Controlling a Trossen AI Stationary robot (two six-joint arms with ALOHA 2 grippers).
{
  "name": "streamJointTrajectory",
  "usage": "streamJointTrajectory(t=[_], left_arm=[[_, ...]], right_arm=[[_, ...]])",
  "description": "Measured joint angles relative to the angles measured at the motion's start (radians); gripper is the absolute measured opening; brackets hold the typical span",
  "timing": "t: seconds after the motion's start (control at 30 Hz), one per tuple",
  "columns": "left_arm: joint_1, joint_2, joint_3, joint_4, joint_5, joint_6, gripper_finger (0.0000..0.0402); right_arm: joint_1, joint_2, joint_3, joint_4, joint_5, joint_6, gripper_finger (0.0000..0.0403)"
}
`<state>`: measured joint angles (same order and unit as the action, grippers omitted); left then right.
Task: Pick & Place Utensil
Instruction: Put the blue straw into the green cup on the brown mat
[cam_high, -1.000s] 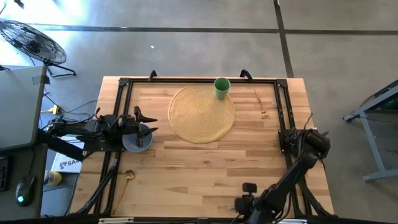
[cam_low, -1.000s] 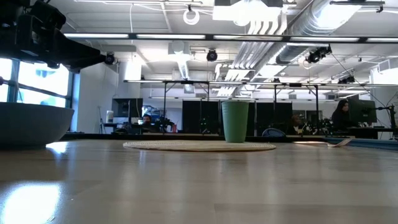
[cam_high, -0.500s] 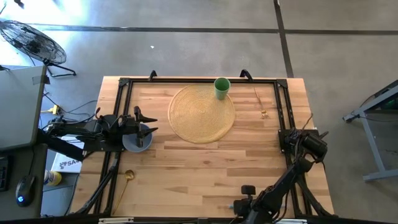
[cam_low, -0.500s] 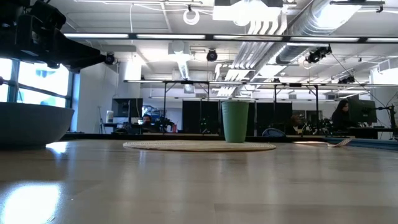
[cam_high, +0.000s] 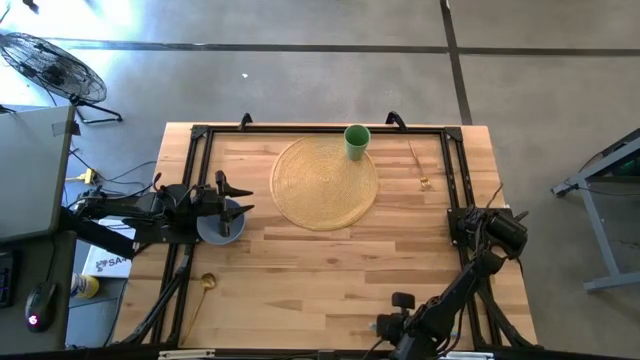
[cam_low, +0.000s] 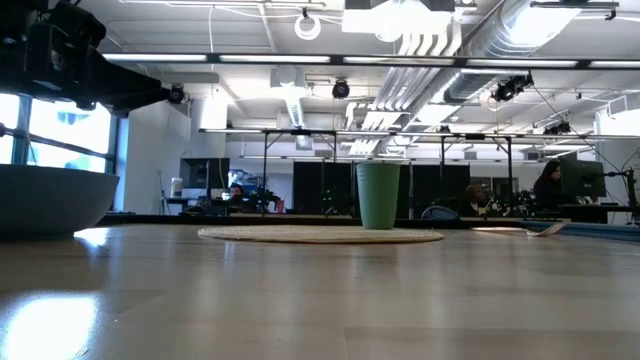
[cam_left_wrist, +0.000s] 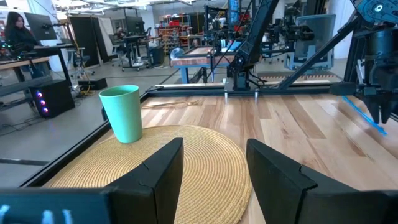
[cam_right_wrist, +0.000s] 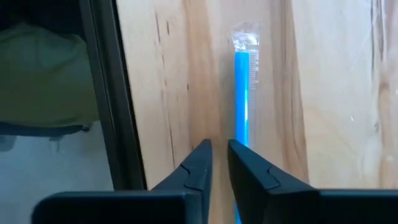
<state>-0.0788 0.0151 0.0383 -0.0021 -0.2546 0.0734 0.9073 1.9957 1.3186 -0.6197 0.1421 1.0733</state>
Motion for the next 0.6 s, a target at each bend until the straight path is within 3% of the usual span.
streamJointTrajectory(t=[0.3,0.6], left_arm=[[0.000,0.000,0.000,0.000,0.000,0.000,0.0172],[0.000,0.000,0.000,0.000,0.000,0.000,0.0172]], right_arm=[[0.000,-0.012,0.004,-0.025,0.006,0.019,0.0116],[0.002,-0.041,0.007,-0.131,0.060,0.008,0.0129]])
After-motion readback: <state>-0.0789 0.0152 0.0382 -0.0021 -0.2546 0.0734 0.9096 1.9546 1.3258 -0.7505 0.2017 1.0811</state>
